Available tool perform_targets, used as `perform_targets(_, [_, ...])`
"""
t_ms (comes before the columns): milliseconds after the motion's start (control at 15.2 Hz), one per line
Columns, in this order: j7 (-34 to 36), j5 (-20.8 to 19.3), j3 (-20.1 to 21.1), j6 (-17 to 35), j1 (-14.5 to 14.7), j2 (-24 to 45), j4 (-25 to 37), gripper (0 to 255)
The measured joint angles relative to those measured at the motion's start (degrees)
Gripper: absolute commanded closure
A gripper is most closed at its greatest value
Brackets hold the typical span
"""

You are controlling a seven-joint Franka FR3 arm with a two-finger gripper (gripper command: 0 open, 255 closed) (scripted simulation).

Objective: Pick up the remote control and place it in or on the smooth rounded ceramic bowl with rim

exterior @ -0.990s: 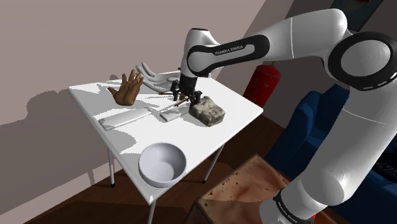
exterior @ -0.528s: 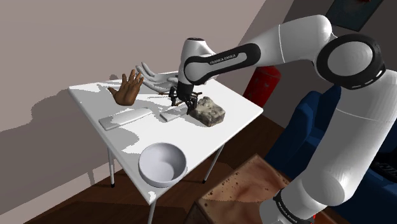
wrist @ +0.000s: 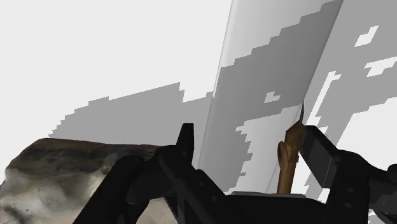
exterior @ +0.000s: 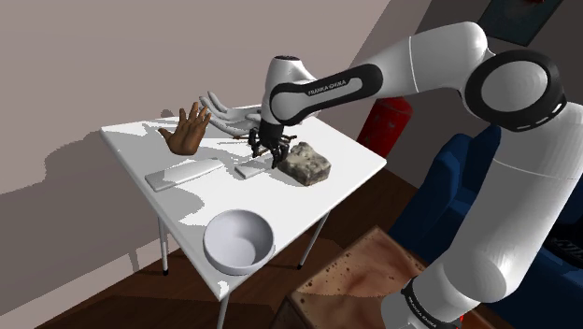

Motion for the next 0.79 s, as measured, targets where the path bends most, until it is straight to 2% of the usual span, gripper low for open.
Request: perform_targets(792, [-0.31,0.46,0.19,-1.29,-0.22,-0.83,0.28,255])
